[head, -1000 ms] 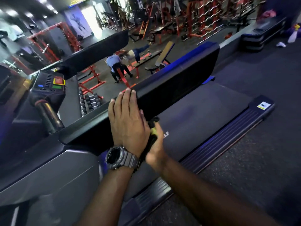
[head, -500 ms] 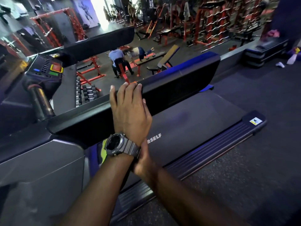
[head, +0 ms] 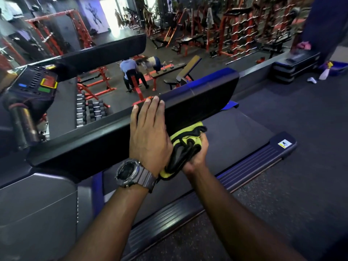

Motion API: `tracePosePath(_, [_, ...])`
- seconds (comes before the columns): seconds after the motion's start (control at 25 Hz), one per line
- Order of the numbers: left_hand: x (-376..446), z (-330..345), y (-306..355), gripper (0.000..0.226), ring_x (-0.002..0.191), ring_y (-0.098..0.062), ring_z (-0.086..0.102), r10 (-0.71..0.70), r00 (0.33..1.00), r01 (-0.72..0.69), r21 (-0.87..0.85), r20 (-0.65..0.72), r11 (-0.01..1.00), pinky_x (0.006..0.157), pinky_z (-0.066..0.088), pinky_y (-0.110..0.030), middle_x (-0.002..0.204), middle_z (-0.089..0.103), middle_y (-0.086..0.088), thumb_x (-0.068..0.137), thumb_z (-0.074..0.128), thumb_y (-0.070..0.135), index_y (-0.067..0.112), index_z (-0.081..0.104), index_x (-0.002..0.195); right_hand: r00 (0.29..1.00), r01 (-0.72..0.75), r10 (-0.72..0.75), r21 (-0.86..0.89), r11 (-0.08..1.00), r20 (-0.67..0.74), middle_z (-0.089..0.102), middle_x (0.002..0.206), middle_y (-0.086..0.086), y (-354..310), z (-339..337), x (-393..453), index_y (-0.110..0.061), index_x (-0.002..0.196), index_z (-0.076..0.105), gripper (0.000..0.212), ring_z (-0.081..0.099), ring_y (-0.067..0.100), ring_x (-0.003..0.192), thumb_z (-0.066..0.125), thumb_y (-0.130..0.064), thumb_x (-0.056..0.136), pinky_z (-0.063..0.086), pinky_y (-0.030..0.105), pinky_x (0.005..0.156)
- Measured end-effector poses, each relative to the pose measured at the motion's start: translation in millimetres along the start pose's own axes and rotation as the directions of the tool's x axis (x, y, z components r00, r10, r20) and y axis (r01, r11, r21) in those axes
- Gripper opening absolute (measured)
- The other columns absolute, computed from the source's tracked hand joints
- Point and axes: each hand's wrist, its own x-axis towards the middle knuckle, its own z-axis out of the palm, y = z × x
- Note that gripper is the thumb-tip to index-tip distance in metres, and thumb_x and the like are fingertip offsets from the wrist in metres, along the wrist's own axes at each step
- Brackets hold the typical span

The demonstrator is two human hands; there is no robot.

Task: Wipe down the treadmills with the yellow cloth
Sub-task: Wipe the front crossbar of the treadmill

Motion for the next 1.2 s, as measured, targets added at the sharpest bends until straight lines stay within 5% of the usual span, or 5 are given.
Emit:
tracePosePath(0.16, [7.9, 6.7, 5.5, 0.060, 0.142, -0.027, 0.032, 0.009, 1.000, -0.010, -0.036, -0.018, 0.999, 0.121, 0.014, -0.047, 0.150, 0.041, -0.012, 0.084, 0.043, 0.015, 0.004, 0.042, 0.142, 0.982, -0.186, 0.188, -0.157, 0.970, -0.004, 0.075, 0.083, 0.000, 20.0, -3.2, -15.8, -0.013, 0.102, 0.065, 0.029, 0.071, 0.011, 0.079, 0.049, -0.036, 0.096, 0.055, 0.021, 0.076])
tracePosePath(0.64, [23.2, 20.9, 41.9, 0.055, 0.139, -0.029, 0.036, -0.028, 0.998, 0.027, -0.018, -0.059, 0.999, 0.118, 0.021, -0.049, 0.147, 0.044, -0.013, 0.087, 0.044, 0.015, 0.002, 0.044, 0.140, 0.993, -0.122, 0.122, -0.031, 0.992, 0.006, 0.071, 0.106, 0.005, -41.9, -34.2, 36.6, -0.013, 0.113, 0.066, 0.042, 0.067, 0.019, 0.100, 0.060, -0.045, 0.086, 0.035, 0.043, 0.115])
tracePosePath(0.84, [53.0, 35.9, 88.0, 0.059, 0.142, -0.027, 0.032, -0.041, 0.999, 0.040, -0.025, -0.023, 0.999, 0.120, 0.018, -0.044, 0.152, 0.039, -0.012, 0.085, 0.041, 0.015, 0.003, 0.041, 0.143, 0.904, -0.427, 0.428, -0.117, 0.896, -0.024, 0.072, 0.116, 0.009, -39.6, -33.9, -1.2, -0.015, 0.138, 0.057, 0.072, 0.073, 0.021, 0.095, 0.063, -0.053, 0.077, 0.060, 0.034, 0.083])
tracePosePath(1.0, [56.7, 42.2, 99.7, 0.057, 0.139, -0.028, 0.036, -0.103, 0.994, 0.102, -0.019, -0.034, 0.995, 0.119, 0.021, -0.045, 0.147, 0.044, -0.012, 0.087, 0.042, 0.016, 0.003, 0.041, 0.142, 0.952, -0.305, 0.308, -0.145, 0.941, -0.003, 0.066, 0.130, 0.001, -100.5, -49.3, 50.2, -0.015, 0.136, 0.056, 0.047, 0.061, 0.016, 0.119, 0.044, -0.044, 0.101, 0.037, 0.041, 0.115])
tracePosePath(1.2, [62.3, 47.5, 109.4, 0.053, 0.131, -0.032, 0.043, -0.190, 0.977, 0.187, -0.037, -0.100, 0.982, 0.115, 0.027, -0.049, 0.138, 0.051, -0.014, 0.084, 0.049, 0.013, 0.003, 0.048, 0.137, 0.895, -0.410, 0.432, -0.171, 0.896, 0.116, 0.075, 0.094, 0.010, -102.3, -47.6, 40.5, -0.013, 0.096, 0.078, 0.046, 0.072, 0.022, 0.086, 0.044, -0.043, 0.092, 0.056, 0.028, 0.077])
